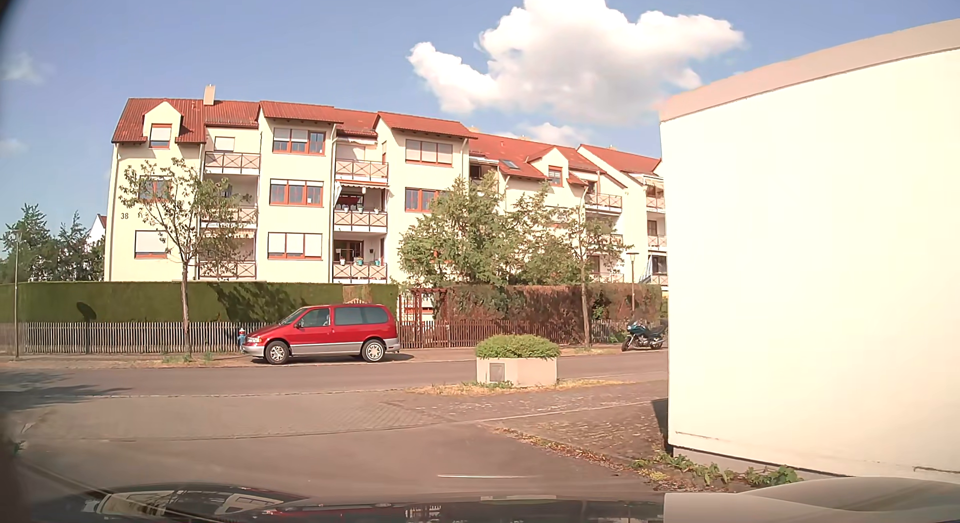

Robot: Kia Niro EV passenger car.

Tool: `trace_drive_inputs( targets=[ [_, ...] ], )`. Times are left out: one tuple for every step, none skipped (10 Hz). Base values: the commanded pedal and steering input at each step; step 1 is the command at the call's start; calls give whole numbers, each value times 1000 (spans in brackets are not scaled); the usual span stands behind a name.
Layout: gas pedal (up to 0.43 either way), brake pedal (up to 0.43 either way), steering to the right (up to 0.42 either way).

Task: Follow the waypoints while adhering to traffic rules and regulations

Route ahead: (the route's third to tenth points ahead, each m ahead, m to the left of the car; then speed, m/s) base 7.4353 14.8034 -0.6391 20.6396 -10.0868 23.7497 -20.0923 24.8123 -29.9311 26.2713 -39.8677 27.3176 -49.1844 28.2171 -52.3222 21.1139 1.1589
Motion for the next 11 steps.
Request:
trace_drive_inputs(
  targets=[
    [0,18,-513],
    [0,18,-528],
    [0,18,-536],
    [0,18,-536],
    [0,18,-536],
    [0,24,-536],
    [0,24,-538],
    [0,24,-540],
    [0,18,-544],
    [0,24,-550],
    [0,24,-554]
  ],
)
